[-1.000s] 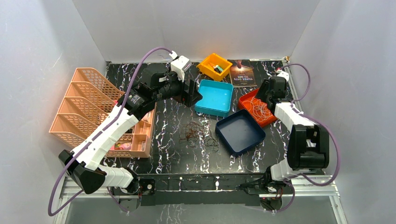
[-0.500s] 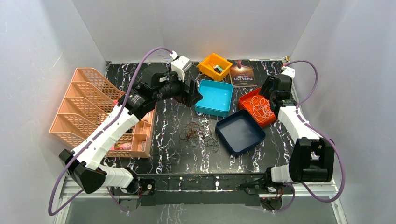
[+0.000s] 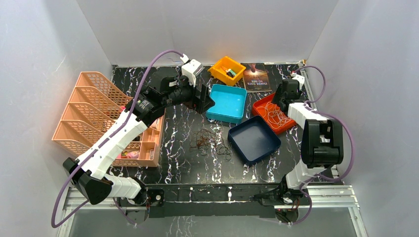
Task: Untangle the cables
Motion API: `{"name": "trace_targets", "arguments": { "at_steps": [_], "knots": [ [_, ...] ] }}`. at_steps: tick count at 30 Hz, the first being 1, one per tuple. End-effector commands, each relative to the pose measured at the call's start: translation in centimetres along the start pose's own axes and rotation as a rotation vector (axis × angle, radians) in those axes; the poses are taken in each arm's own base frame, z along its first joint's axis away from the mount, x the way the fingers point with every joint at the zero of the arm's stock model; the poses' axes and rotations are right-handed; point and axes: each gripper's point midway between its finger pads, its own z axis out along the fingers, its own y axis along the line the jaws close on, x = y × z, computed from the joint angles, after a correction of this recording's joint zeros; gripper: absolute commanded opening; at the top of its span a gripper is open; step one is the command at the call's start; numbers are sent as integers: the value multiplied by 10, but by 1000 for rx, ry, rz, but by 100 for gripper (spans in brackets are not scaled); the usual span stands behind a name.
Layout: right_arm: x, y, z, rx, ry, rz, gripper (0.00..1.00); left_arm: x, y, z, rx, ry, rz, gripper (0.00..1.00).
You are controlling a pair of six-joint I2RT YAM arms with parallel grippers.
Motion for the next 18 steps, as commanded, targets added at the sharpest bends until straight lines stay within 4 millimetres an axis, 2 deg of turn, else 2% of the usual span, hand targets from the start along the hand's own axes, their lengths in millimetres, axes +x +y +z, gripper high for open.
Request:
{"name": "trace_targets", "arguments": {
  "at_steps": [1,5,10,11,18],
  "knots": [
    [-41,2,13,17,-109,43,65,1,-1,-3,7,-5,6,80],
    [-31,4,27,16,-85,34,61,3,-1,-4,2,-6,-1,80],
    [-15,3,41,24,-45,19,50,3,0,-7,-7,-11,1,80],
    [-16,-6,44,41,-41,29,47,3,0,-7,-8,-9,1,80],
    [-3,-2,43,-6,5,24,26,5,0,-7,-5,-6,1,80]
  ]
}}
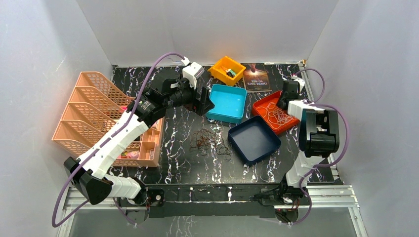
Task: Untangle the cables
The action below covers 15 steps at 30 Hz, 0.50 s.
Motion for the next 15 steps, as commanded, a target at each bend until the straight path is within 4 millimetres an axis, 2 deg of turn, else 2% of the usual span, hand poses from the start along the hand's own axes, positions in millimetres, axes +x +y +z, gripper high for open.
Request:
{"name": "trace_targets", "arguments": {
  "at_steps": [1,5,10,15],
  "knots": [
    [-20,12,-4,-63,-40,15,24,-9,-5,-11,7,-39,10,80],
    [-4,20,-9,-127,21,6,13,-11,-5,-12,10,-41,12,80],
    [17,29,-21,-201,96,9,9,-10,-6,-10,15,-34,14,81],
    [14,39,-43,-281,104,9,8,-9,-7,-9,25,-32,8,81]
  ]
}}
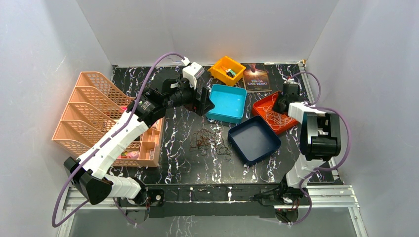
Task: Untangle the cables
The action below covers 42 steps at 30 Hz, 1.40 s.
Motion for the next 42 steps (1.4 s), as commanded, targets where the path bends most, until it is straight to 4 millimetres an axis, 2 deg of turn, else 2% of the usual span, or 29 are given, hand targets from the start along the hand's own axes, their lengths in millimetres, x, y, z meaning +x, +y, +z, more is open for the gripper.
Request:
{"name": "trace_targets", "arguments": {
  "at_steps": [1,15,19,24,29,34,42],
  "knots": [
    [-13,21,-29,-110,-23,-5,9,-9,-6,-9,21,-32,7,81],
    [4,49,-57,-282,75,-26,10,-8,-6,-7,20,-29,2,81],
    [13,50,-55,-301,100,-26,11,-7,-7,-4,29,-23,-2,81],
    [16,40,-47,-249,105,-31,17,-7,-6,-4,28,-21,-3,81],
    [5,35,-49,-207,57,-22,26,-8,-5,-5,19,-26,-1,81],
    [-8,27,-57,-155,2,-23,41,-8,-5,-3,21,-23,0,81],
    [-48,13,-93,-69,-171,-23,55,-8,-5,1,25,-15,-3,81]
  ]
}}
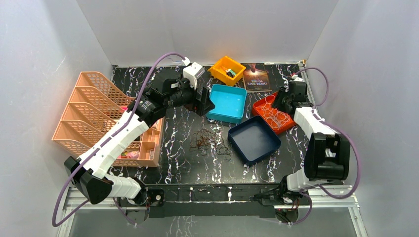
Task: Untangle the cables
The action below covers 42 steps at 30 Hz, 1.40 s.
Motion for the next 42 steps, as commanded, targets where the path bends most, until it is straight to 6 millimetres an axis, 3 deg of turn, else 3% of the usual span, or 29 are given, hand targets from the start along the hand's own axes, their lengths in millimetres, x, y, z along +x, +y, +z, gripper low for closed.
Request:
{"name": "trace_targets", "arguments": {
  "at_steps": [1,4,9,17,21,26,31,37,42],
  "knots": [
    [-45,-5,-33,60,-190,-13,58,-9,-4,0,20,-18,-1,81],
    [-57,-6,-45,71,-248,-14,66,-9,-5,0,20,-21,-9,81],
    [-66,-3,-48,61,-277,-9,66,-6,-4,0,15,-22,-14,81],
    [-60,51,-19,-236,-162,-57,57,-3,-2,-2,6,-21,-10,82],
    [-51,68,-4,-337,-104,-52,55,-1,-1,-5,-3,-23,-8,82],
    [-38,52,22,-260,-47,-29,52,-1,0,-7,-9,-26,-8,82],
    [-25,23,44,-109,-5,-10,34,-1,-1,-6,-6,-23,-8,82],
    [-16,-8,49,51,3,-26,28,0,-1,-5,-6,-20,-9,82],
    [-15,-18,49,105,-2,-29,27,1,0,-4,-5,-17,-10,82]
  ]
}}
